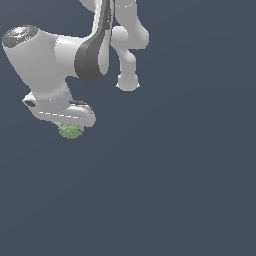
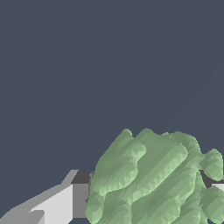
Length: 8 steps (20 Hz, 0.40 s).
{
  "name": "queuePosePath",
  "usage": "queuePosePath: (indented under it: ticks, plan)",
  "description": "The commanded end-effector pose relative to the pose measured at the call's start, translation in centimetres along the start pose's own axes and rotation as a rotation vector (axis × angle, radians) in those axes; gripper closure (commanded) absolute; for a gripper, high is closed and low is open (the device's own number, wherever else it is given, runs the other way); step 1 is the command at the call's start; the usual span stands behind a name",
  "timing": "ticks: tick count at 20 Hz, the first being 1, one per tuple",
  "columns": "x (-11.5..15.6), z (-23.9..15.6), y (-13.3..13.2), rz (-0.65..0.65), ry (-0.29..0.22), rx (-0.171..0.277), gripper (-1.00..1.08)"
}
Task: Pick up the object and move it to a goal position.
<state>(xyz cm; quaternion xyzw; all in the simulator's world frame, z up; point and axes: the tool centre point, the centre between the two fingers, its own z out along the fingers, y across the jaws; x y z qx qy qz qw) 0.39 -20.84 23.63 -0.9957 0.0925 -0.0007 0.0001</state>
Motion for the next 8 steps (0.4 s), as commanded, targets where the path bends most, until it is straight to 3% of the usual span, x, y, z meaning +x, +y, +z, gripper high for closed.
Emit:
queuePosePath:
  ticks: [1, 8]
  plan:
    - [0.39, -0.71, 0.58, -0.001, -0.001, 0.0, 1.08]
    - [0.82, -1.33, 1.11, -0.001, -0.001, 0.0, 1.08]
